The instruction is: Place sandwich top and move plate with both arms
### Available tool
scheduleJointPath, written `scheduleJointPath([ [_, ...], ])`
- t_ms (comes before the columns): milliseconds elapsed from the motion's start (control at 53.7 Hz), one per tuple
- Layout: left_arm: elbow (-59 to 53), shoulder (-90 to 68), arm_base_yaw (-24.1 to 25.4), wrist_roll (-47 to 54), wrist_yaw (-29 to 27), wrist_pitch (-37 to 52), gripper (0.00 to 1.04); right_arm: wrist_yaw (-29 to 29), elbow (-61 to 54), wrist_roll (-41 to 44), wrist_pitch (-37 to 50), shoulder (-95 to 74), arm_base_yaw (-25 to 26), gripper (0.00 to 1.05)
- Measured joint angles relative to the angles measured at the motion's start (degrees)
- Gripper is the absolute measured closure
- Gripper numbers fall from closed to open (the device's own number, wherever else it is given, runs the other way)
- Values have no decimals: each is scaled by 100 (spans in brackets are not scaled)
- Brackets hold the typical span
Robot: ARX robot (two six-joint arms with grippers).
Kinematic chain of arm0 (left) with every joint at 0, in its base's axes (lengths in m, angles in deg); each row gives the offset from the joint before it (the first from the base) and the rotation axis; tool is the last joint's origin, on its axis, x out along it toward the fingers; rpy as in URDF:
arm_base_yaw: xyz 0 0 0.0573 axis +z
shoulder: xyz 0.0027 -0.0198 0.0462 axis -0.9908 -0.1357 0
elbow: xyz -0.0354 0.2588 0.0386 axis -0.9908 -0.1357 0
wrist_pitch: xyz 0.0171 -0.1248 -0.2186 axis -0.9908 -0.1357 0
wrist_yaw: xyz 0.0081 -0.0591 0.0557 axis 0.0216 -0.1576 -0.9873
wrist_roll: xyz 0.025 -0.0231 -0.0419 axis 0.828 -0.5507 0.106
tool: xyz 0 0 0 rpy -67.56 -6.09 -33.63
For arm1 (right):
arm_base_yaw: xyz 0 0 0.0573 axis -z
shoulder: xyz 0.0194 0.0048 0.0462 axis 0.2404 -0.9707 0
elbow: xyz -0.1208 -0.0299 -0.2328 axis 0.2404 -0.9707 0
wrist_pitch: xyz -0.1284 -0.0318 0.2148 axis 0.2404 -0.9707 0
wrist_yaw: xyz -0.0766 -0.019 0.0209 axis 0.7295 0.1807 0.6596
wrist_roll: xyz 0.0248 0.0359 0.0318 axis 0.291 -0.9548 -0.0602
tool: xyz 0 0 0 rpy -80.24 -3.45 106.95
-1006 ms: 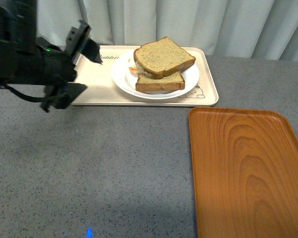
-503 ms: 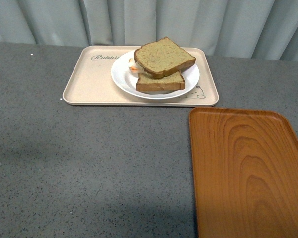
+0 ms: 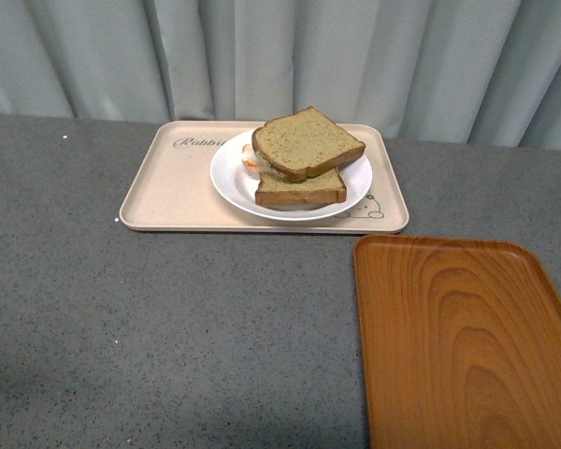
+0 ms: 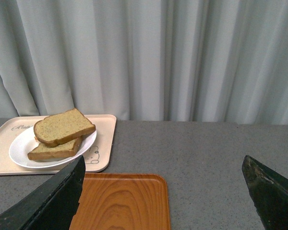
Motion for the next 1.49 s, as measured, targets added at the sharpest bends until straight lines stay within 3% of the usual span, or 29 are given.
scheduleJointPath([
  [708, -184, 3237, 0, 4, 0, -2885, 101, 0, 0, 0, 0, 2, 0, 9],
  [1416, -184, 4433, 0, 4, 0, -4068, 101, 0, 0, -2, 0, 2, -2, 9],
  [1491, -184, 5112, 0, 4, 0, -4944, 101, 0, 0, 0, 0, 0, 0, 9],
])
